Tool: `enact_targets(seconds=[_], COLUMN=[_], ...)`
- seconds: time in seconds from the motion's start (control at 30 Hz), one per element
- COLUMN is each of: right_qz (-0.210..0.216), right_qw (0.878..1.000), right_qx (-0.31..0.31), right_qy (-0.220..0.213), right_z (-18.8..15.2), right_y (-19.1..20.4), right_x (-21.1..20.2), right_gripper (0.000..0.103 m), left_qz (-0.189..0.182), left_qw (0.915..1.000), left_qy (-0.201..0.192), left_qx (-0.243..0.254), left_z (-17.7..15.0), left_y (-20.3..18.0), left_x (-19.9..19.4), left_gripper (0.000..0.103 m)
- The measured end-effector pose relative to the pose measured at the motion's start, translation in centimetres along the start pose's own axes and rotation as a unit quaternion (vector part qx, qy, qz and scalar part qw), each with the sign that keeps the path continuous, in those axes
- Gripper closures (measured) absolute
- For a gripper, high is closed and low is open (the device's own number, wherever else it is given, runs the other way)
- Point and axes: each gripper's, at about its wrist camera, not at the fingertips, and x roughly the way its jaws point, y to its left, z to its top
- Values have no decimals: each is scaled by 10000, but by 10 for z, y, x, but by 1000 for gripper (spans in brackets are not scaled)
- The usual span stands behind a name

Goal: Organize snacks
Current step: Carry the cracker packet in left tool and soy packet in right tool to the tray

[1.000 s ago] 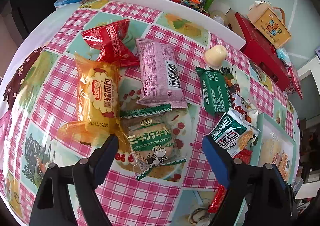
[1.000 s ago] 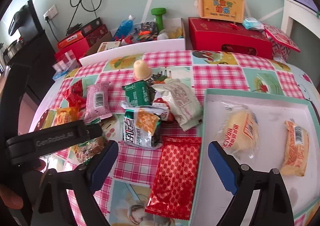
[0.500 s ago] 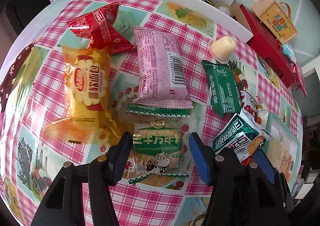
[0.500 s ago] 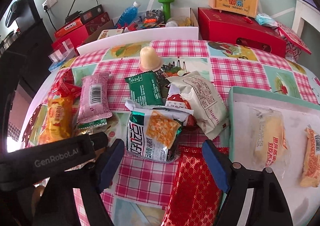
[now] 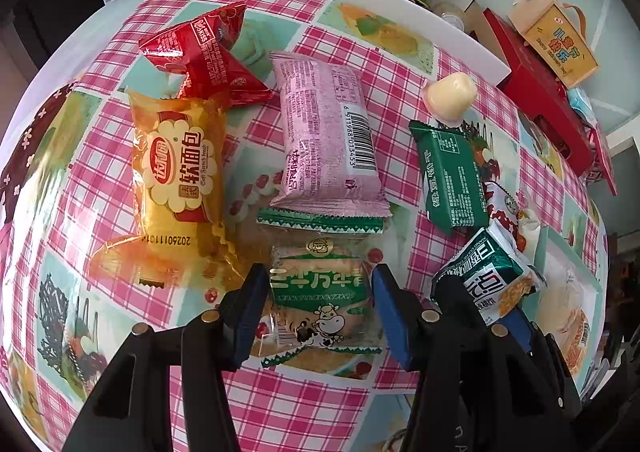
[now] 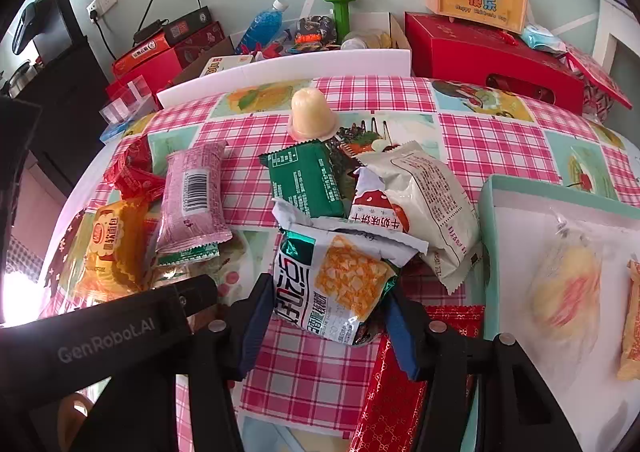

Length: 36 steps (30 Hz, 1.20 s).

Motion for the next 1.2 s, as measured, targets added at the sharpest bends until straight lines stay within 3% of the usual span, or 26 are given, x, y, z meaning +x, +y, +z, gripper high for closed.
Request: enact_targets(seconds=[0.4, 0.8, 1.2], right_qz=[188, -26, -64], right_qw=[9994, 9994, 9989], right_qx=[219, 322, 473], right_qy=[181, 129, 31], right_z=[-11, -17, -17], right_y=[-10, -24, -34], right_x=[-14, -34, -46], right_gripper=[49, 50, 50], left_qz=[67, 177, -65], left_qw=[9999, 9997, 9999], left_qy=[36, -29, -98], left_qx=[72, 157, 15], left_z=[-7, -12, -9], left_y=[-7, -18, -9], left_x=[4, 4, -6], left_gripper=[50, 52, 52])
